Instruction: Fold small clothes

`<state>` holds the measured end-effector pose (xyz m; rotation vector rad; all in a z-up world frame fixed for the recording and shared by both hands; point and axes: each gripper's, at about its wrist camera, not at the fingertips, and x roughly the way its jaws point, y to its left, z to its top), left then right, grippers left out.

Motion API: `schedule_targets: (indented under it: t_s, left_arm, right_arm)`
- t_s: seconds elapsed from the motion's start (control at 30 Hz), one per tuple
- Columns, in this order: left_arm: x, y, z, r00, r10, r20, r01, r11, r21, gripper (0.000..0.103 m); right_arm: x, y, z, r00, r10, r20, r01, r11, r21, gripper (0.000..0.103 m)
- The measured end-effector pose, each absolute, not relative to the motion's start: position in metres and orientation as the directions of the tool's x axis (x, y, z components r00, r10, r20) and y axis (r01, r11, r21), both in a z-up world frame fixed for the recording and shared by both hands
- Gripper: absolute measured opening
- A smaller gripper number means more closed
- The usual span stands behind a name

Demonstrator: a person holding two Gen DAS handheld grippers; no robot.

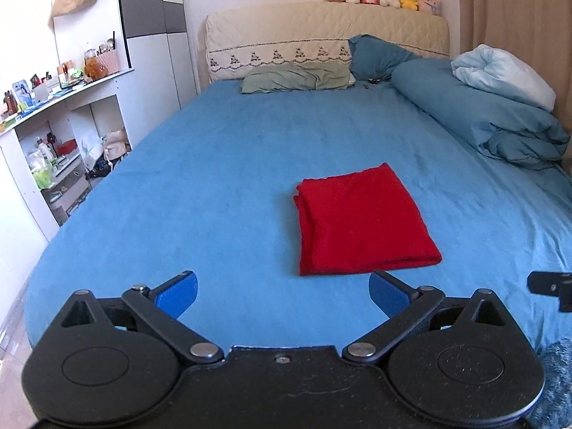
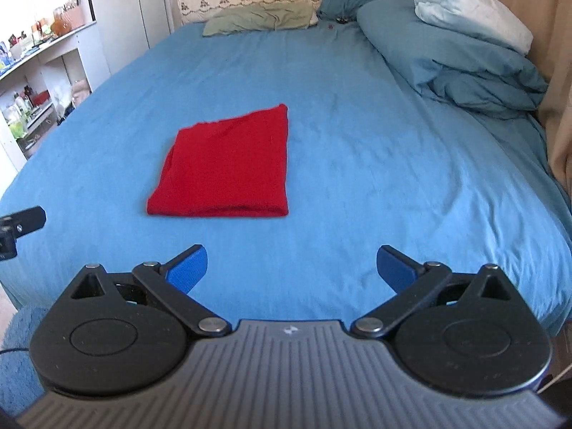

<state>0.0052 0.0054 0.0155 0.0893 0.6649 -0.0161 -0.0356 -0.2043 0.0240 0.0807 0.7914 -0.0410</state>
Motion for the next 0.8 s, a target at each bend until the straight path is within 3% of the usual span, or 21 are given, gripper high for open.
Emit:
schedule_targets:
  t_s: [0.8]
  left_arm:
    - [-0.012, 0.010, 0.022, 0.822, 0.003, -0.569, 0.061, 0.994, 0.094, 0.103]
  right_arm:
    - [-0.049, -0.198, 0.032, 0.717, -0.027, -0.696, 0.085, 0.995, 0.050, 0.103]
